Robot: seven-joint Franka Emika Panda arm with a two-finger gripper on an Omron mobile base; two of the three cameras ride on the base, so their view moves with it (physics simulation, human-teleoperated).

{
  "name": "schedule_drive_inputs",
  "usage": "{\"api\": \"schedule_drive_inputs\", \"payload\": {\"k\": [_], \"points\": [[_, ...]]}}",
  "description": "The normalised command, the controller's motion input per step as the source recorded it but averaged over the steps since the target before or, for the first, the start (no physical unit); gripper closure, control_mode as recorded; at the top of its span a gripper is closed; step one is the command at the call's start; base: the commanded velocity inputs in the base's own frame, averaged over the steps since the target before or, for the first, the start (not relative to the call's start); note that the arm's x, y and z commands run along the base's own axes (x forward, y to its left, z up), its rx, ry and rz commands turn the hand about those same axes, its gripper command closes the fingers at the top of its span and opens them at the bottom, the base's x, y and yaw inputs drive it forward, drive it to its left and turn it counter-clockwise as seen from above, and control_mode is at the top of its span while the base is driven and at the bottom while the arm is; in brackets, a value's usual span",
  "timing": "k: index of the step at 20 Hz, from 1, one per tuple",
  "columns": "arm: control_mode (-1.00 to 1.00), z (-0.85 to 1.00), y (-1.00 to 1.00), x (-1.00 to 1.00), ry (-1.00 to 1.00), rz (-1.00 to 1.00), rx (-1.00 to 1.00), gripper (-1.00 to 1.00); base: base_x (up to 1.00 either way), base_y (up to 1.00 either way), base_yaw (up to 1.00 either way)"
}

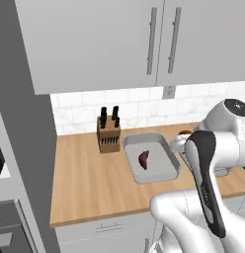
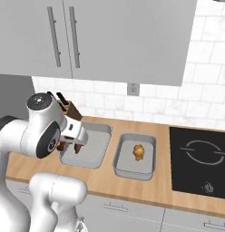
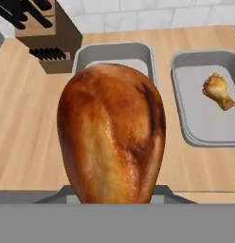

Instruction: Place one potato and one chicken drumstick in each tupperware on the nearby counter, to pack two identical lunches.

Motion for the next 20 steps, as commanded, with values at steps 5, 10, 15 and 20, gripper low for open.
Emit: {"api": "schedule_drive_inputs", "payload": {"k": [5, 10, 15, 20], "points": [[-1.00, -0.99, 0.01, 1.00, 0.23, 0.00, 0.01, 1.00, 0.00, 0.00, 0.00], [-1.00, -0.80, 0.00, 1.00, 0.20, 0.00, 0.01, 1.00, 0.00, 0.00, 0.00], [-1.00, -0.46, 0.00, 0.98, 0.14, 0.00, 0.00, 1.00, 0.00, 0.00, 0.00], [-1.00, -0.37, 0.00, 0.66, 0.12, 0.00, 0.00, 1.00, 0.00, 0.00, 0.00]]}}
